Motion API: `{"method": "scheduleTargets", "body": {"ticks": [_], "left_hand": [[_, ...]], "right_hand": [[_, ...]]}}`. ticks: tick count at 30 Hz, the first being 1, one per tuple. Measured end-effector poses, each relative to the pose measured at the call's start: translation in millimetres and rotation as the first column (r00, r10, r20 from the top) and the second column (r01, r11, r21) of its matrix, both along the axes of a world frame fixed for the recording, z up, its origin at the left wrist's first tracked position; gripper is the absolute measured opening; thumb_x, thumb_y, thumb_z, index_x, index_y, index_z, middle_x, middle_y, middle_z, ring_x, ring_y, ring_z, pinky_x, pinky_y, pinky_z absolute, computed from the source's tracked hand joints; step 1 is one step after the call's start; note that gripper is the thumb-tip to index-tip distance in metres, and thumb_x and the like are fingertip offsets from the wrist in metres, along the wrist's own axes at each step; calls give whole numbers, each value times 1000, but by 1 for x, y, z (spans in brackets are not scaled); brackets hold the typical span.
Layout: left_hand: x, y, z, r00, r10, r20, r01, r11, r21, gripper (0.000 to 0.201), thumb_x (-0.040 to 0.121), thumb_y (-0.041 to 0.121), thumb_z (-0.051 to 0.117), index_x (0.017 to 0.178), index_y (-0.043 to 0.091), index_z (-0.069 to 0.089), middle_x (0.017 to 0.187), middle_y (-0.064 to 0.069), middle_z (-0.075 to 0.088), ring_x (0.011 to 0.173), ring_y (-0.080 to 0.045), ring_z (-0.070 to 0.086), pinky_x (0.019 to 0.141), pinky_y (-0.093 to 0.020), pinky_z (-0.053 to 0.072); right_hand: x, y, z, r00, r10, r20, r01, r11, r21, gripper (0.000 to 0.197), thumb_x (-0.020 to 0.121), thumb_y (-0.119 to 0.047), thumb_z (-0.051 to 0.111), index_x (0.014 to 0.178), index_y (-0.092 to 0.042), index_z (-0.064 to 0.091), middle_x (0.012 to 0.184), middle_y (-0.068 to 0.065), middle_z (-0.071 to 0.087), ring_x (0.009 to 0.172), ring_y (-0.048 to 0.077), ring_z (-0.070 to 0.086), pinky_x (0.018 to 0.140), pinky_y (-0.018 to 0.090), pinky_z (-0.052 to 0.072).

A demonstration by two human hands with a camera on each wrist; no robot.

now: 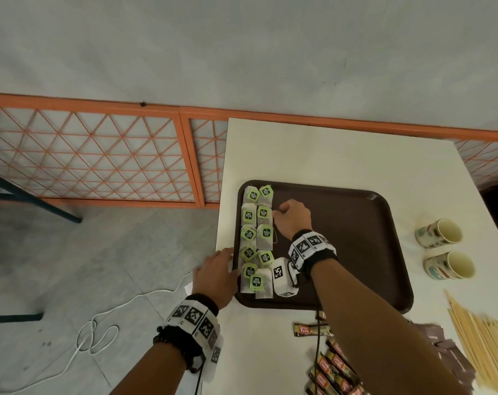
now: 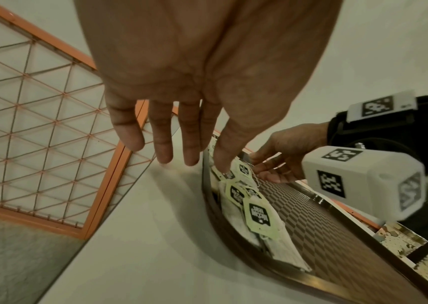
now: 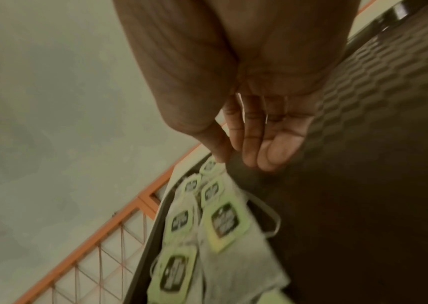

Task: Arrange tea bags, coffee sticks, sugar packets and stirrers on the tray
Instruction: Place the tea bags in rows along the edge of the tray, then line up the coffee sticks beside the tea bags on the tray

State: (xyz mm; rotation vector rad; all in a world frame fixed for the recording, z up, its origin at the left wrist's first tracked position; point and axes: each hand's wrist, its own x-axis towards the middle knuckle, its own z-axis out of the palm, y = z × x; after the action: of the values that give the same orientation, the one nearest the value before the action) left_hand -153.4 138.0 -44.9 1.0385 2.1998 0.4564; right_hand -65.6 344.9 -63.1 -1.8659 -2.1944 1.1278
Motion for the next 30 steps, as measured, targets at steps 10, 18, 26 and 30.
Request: {"method": "scheduleTargets", "body": {"ticks": [10,18,26,30], "left_hand": [[85,-25,32,934,-340,110,321,934,156,11,95,38,56,94,27,59,89,12,60,83,-7,59,80,-25,51],[206,-64,12,802,-595,-44,580,795,-180,54,89,27,59,138,30,36,132,0,39,121,-25,45,95,-38,42],[232,-66,-7,718,-660,-221,591,746,-308,103,49,39,90,139,34,38,138,-1,53,118,-31,55,93,-47,50],[244,-62,-7,762,-611,-214,567,789,-236,74,78,24,72,143,30,37,147,2,40,130,-28,39,106,-41,37]], "right_hand": [[190,-88,84,928,336,162,-327,942,-77,9,94,-25,61,87,-23,66,83,-8,67,76,3,63,73,22,53],[315,-175,40,820,487,300,-444,873,-203,43,89,-36,63,128,-29,46,130,-5,47,100,12,58,80,27,55],[323,-185,15,739,645,193,-646,760,-68,68,91,-26,64,140,-38,17,147,4,23,116,24,57,86,36,58],[320,-173,7,695,695,183,-696,715,-71,54,97,-21,54,143,-31,28,145,4,28,116,25,55,93,37,54]]}}
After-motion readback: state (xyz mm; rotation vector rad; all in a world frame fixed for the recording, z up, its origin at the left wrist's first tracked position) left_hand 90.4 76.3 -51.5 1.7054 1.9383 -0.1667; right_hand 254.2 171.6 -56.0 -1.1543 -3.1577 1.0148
